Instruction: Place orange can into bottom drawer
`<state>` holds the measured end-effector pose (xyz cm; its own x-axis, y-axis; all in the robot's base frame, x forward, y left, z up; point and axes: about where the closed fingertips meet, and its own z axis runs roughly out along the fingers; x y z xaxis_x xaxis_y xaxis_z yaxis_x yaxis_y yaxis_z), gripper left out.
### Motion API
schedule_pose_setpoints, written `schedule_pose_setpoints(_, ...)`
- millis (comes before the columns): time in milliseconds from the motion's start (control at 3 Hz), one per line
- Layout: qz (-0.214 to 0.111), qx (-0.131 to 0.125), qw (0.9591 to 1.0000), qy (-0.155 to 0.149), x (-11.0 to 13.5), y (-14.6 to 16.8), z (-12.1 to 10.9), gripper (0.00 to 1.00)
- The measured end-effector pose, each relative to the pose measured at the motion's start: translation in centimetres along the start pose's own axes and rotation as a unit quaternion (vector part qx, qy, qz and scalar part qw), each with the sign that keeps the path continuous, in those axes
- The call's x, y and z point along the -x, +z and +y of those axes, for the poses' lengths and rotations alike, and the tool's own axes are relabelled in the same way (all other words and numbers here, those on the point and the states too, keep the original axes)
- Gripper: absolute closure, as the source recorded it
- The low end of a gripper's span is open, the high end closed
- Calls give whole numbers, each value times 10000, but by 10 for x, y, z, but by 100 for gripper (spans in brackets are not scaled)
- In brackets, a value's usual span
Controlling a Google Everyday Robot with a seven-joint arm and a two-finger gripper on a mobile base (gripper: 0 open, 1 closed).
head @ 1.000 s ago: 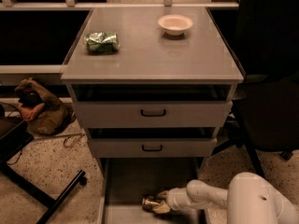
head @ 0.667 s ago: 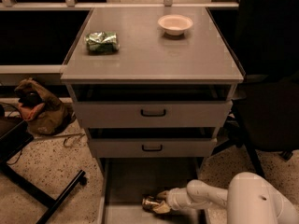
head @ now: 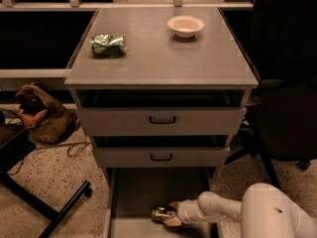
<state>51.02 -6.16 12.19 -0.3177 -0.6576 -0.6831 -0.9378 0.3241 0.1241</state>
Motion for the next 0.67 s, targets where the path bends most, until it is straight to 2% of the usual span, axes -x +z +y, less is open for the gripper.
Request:
schedule_pose_setpoints(333,0,1,10000,0,0,0,0,0)
schedule_pose_setpoints(667,0,1,10000,0,0,0,0,0)
